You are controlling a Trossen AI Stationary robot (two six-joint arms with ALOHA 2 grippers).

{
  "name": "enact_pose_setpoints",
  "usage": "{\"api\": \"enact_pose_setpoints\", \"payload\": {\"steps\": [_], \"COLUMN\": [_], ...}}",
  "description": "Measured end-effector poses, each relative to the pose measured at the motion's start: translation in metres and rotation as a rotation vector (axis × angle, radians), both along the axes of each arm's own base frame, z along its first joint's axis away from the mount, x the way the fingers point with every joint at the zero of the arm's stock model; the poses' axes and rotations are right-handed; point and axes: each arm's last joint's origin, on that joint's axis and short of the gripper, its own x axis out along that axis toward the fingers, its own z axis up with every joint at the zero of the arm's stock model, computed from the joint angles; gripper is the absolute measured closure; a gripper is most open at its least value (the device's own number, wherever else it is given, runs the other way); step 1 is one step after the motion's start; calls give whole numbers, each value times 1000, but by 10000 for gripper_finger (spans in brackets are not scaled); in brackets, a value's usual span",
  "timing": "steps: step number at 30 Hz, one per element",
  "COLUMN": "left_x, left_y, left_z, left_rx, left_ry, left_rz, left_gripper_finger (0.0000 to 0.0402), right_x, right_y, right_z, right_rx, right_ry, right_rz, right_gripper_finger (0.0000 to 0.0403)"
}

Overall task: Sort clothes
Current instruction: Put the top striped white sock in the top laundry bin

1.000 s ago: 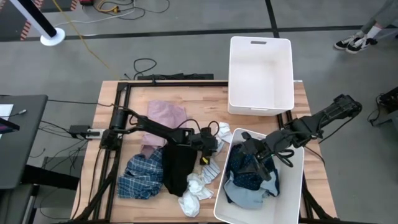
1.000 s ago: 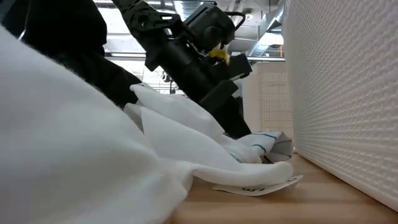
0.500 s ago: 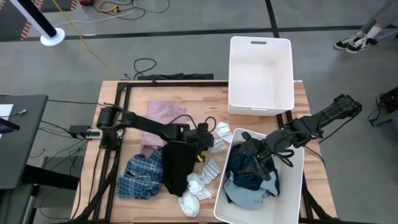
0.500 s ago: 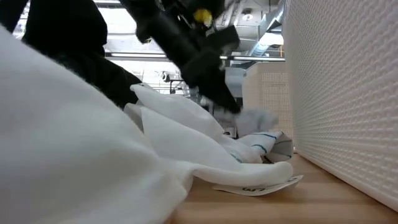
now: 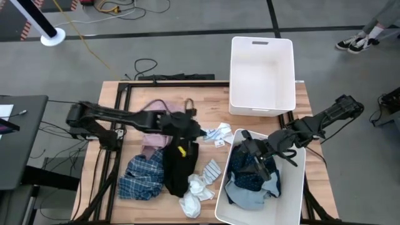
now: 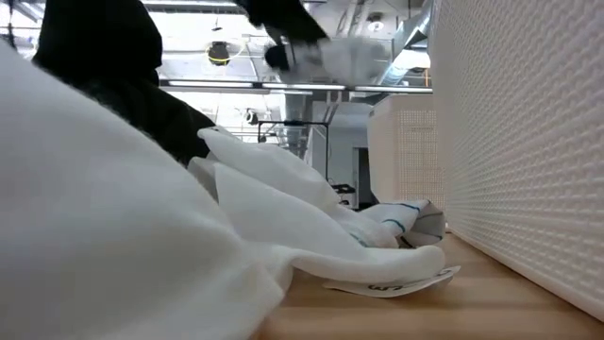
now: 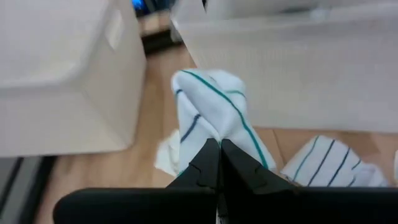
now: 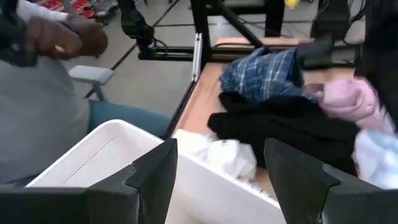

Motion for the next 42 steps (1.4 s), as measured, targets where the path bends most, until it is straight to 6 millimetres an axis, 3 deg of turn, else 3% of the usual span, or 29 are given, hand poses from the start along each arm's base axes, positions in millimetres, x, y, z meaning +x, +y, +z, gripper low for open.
{"api": "enact_pose_setpoints", "payload": {"steps": [8,13,21,31,42], "left_x": [-50,-66,-64,-64,-64], "left_y": [3,4,2,1,0], "left_z": [61,76,75,74,73], "left_rx": [23,27,25,21,6], "left_ry": [-201,-267,-257,-249,-242], "left_rz": [-17,-20,-60,-84,-125], "left_gripper_finger": [401,401,401,401,401], "right_x": [5,13,24,59,67], "right_y": [-9,-19,-42,-54,-74], "right_z": [3,14,25,7,7], "right_rx": [-124,-160,-204,-264,-273], "right_ry": [-82,-201,-319,-313,-325], "right_rz": [-103,-152,-271,-325,-397], "right_gripper_finger": [143,143,143,143,143]}}
